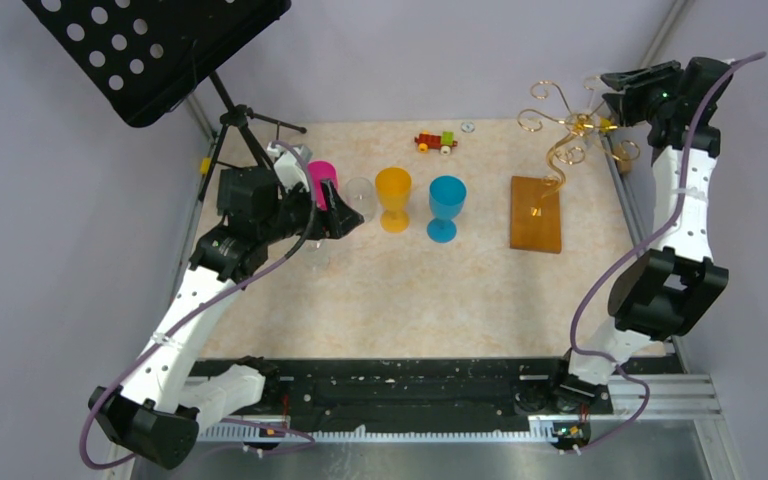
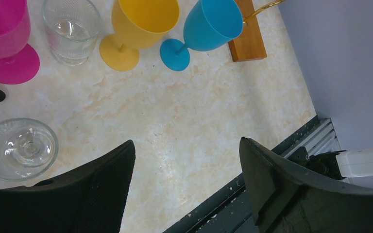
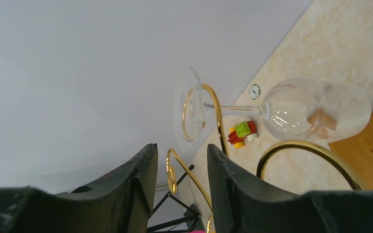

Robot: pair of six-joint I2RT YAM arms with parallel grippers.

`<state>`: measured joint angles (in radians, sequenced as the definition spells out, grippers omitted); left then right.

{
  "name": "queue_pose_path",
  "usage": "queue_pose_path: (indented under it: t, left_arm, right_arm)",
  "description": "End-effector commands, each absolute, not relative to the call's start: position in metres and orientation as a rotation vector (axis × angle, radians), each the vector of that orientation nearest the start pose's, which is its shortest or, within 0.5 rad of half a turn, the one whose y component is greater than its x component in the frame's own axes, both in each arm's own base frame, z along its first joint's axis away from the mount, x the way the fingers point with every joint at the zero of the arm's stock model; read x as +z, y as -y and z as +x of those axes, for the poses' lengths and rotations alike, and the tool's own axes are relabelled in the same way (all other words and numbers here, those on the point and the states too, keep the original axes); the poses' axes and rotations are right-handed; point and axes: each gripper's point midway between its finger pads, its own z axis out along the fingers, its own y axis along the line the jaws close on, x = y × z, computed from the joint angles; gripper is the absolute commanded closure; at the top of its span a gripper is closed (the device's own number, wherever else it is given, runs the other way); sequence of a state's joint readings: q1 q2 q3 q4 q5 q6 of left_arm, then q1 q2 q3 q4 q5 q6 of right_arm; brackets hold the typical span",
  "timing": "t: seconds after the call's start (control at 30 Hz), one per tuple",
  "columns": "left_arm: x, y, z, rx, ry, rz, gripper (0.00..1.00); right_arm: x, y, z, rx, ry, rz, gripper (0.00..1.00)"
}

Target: Take the wine glass off the wine glass rack

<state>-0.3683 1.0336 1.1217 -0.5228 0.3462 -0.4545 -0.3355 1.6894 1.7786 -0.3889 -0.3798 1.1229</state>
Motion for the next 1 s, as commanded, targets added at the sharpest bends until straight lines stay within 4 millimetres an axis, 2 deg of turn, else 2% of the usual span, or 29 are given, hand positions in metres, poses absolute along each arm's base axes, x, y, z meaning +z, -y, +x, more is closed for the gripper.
queue_pose_path:
  t: [0.0,0.17,0.5,0.77,0.97]
  left_arm:
    - [0.303,0.187,0.274,-0.873,-2.019,0.133,0.18]
    - [0.305,0.186,0.273,-0.867,-2.012,0.13,0.18]
    - [0.305,0.183,0.274,-0.852,-2.009,0.119,0.18]
    - [0.305,0.182,0.276,-0.844,-2.014,0.114,0.17]
    - [0.304,0.183,0.276,-0.843,-2.014,0.117,0.17]
  right_arm:
    - [0.399,0.072,0.497,0.878,-1.53,1.072,0.57]
    - [0.392,0.077,0.505,0.9,-1.481,1.112,0.59]
    - [0.397,0.078,0.517,0.923,-1.419,1.076,0.69]
    - [0.391,0.078,0.526,0.938,-1.412,1.061,0.73]
    - [0.385,0.076,0.529,0.935,-1.428,1.052,0.86]
